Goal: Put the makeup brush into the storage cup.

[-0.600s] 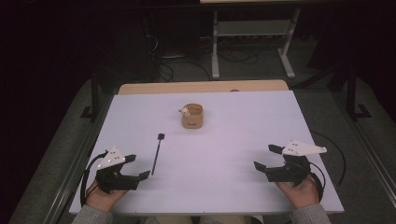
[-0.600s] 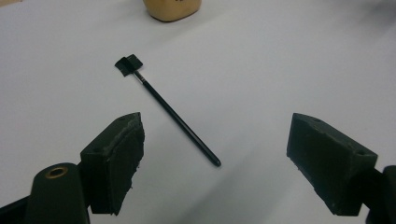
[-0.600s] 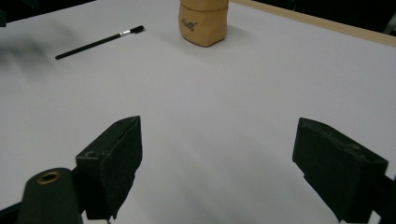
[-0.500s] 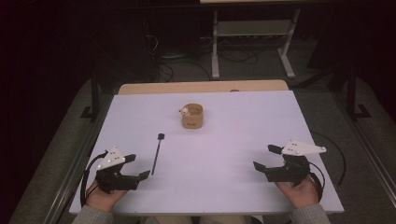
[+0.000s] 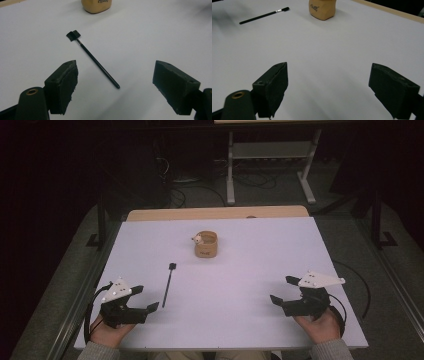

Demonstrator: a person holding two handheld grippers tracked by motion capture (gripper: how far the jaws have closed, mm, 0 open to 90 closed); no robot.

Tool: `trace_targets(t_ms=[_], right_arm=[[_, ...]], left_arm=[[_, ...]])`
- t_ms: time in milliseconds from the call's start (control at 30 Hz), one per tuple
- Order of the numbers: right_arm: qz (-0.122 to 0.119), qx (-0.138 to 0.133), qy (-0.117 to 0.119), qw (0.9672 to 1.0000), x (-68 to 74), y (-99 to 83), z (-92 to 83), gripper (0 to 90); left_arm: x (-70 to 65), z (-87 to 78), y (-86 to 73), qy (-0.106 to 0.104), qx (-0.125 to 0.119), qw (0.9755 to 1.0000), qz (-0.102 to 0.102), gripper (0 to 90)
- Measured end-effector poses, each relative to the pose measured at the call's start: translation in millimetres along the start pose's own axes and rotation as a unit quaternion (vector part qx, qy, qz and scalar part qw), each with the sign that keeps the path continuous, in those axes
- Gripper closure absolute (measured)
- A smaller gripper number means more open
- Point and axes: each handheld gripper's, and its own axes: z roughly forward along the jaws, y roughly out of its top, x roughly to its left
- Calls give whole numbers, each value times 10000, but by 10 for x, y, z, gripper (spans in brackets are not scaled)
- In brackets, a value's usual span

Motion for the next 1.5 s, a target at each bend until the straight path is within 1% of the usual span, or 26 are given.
trace_targets(t_ms=[133,167,233,333,400,467,533,567,600,633,667,767,800,900,1000,1033,1067,1133,1200,1267,1300,1333,1367,1433,1467,1500], right_arm=[[-38,28,16,10000,3,-6,8,147],[1,96,25,10000,17,-7,14,147],[-88,138,1,9999,28,-10,24,148],[-113,198,-24,9997,45,-17,37,150],[-127,202,-40,9997,46,-15,34,151],[-122,207,-43,9997,45,-11,27,151],[-166,185,-70,9997,22,-11,2,155],[-166,185,-70,9997,22,-11,2,155],[-130,188,-62,9997,14,-14,-8,157],[-100,195,-71,9997,3,-21,-17,159],[-136,175,-71,9997,-11,-26,-17,161],[-101,213,-74,9997,-31,-28,-20,174],[-97,218,-89,9997,-38,-31,-22,181],[-31,233,-80,9997,-49,-32,-21,196],[-52,295,-111,9995,-25,-16,-2,199],[-52,295,-111,9995,-25,-16,-2,199],[-101,269,-133,9995,-17,-7,8,193],[-95,280,-140,9995,-13,-6,7,188],[-66,269,-142,9995,-15,-5,1,182],[-70,269,-140,9995,-21,-12,-4,182],[-70,269,-140,9995,-21,-12,-4,182],[-56,272,-141,9995,-26,-12,-3,182],[-56,272,-141,9995,-26,-12,-3,182],[-78,270,-138,9995,-28,-13,4,188],[-124,266,-154,9994,-17,-8,5,201],[-124,266,-154,9994,-17,-8,5,201]], left_arm=[[0,24,3,-12,50,10000,-43,205],[0,28,7,-72,42,10000,-12,221],[0,21,24,-105,51,9999,7,241],[8,33,43,-171,103,9998,-86,249],[12,47,54,-134,174,9998,-27,254],[-5,57,64,-91,209,9997,-40,260],[-58,89,92,59,381,9990,204,276],[-58,89,92,59,381,9990,204,287],[-61,104,106,66,453,9984,330,287],[-73,118,111,65,451,9985,298,293],[-75,132,129,89,476,9982,360,297],[-65,186,183,163,530,9977,392,309],[-47,213,226,253,644,9966,444,304],[-7,258,323,340,731,9954,521,314],[60,373,455,380,983,9934,443,331],[60,373,455,380,983,9934,443,337],[107,436,511,315,1042,9934,351,346],[144,481,542,257,1070,9935,296,351],[198,542,573,162,1134,9933,163,394],[260,636,617,120,1308,9913,30,409],[260,636,617,120,1308,9913,30,418],[304,695,651,82,1451,9894,-4,434],[304,695,651,82,1451,9894,-4,441],[343,754,690,157,1700,9852,-158,450],[373,819,729,218,1926,9805,-322,452],[373,819,729,218,1926,9805,-322,453]])
